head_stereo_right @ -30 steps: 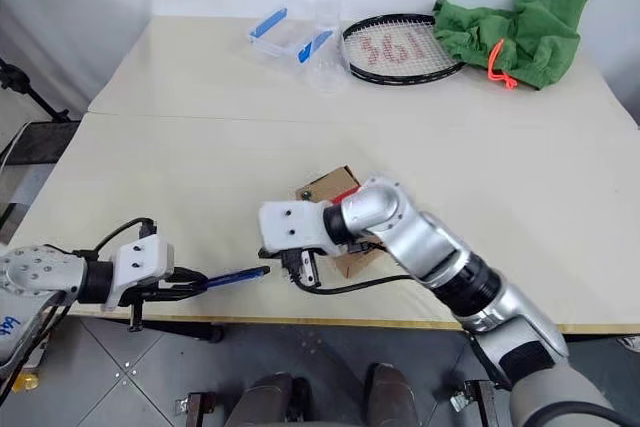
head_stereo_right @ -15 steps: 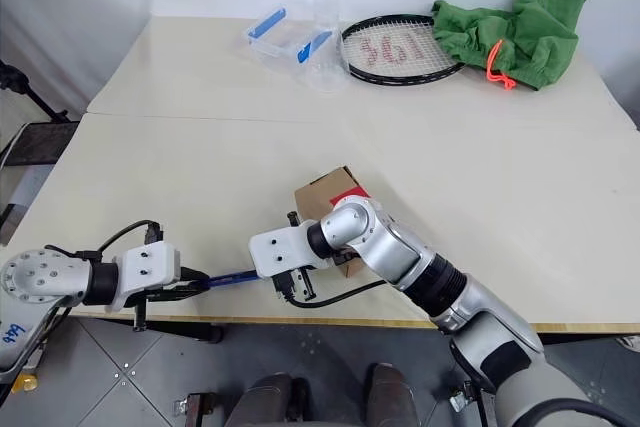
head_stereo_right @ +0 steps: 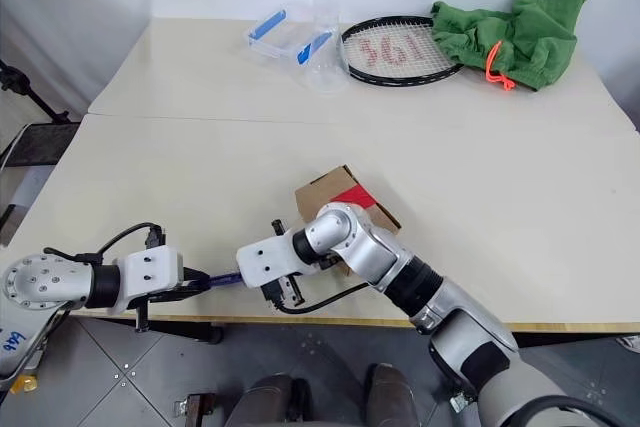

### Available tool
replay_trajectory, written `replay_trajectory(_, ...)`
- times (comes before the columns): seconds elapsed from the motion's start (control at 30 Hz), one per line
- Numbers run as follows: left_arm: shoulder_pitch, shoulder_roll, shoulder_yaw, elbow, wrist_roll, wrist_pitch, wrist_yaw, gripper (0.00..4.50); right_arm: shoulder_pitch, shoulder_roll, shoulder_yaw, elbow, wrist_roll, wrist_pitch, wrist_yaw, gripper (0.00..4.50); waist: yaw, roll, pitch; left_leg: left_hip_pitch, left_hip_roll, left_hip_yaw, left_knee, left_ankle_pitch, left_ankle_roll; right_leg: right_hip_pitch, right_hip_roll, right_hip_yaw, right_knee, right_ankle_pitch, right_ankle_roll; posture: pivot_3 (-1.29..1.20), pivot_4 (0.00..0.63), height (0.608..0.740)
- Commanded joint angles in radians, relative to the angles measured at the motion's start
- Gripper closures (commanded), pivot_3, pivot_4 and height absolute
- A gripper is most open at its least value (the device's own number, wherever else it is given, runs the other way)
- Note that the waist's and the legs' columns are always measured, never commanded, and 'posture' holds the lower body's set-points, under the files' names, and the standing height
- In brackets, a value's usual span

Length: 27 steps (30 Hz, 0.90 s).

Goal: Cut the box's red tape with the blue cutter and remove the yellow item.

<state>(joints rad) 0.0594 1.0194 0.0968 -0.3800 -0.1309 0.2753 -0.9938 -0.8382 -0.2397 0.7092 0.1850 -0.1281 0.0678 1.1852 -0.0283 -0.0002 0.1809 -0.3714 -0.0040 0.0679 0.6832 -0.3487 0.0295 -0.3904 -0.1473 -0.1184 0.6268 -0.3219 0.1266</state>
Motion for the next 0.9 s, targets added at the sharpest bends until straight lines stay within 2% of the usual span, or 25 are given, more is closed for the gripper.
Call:
replay_trajectory(0.03,0.018,-0.014,-0.025,-0.024,0.014,-0.02,0.004,4.1,-0.024,0.032,-0.012,0.035,-0.025,-0.021,-0.024,4.49,0.0,0.0,0.0,0.0,0.0,0.0,0.0,0.0,0.0,0.0,0.0,0.0,0.0,0.0,0.0,0.0,0.15,0.74)
replay_trajectory(0.4,0.041,-0.005,-0.031,-0.005,0.054,-0.072,0.01,4.1,-0.017,-0.041,-0.074,-0.121,0.026,0.022,0.07,4.49,0.0,0.0,0.0,0.0,0.0,0.0,0.0,0.0,0.0,0.0,0.0,0.001,0.0,0.0,0.0,0.0,0.15,0.74)
replay_trajectory(0.6,0.031,-0.009,-0.04,0.004,0.068,-0.081,0.015,4.1,-0.005,-0.064,-0.063,-0.077,-0.009,-0.018,0.059,4.49,0.0,0.0,0.0,0.0,0.0,0.0,0.0,0.0,0.0,0.0,0.0,0.001,0.0,0.0,0.0,0.0,0.15,0.74)
replay_trajectory(0.9,0.023,-0.014,-0.04,-0.001,0.066,-0.071,0.013,4.1,-0.006,-0.008,-0.038,0.029,-0.049,-0.072,0.022,4.49,0.0,0.001,0.0,0.001,0.0,0.0,0.0,0.0,0.0,0.001,0.0,0.001,0.001,0.0,0.0,0.0,0.15,0.74)
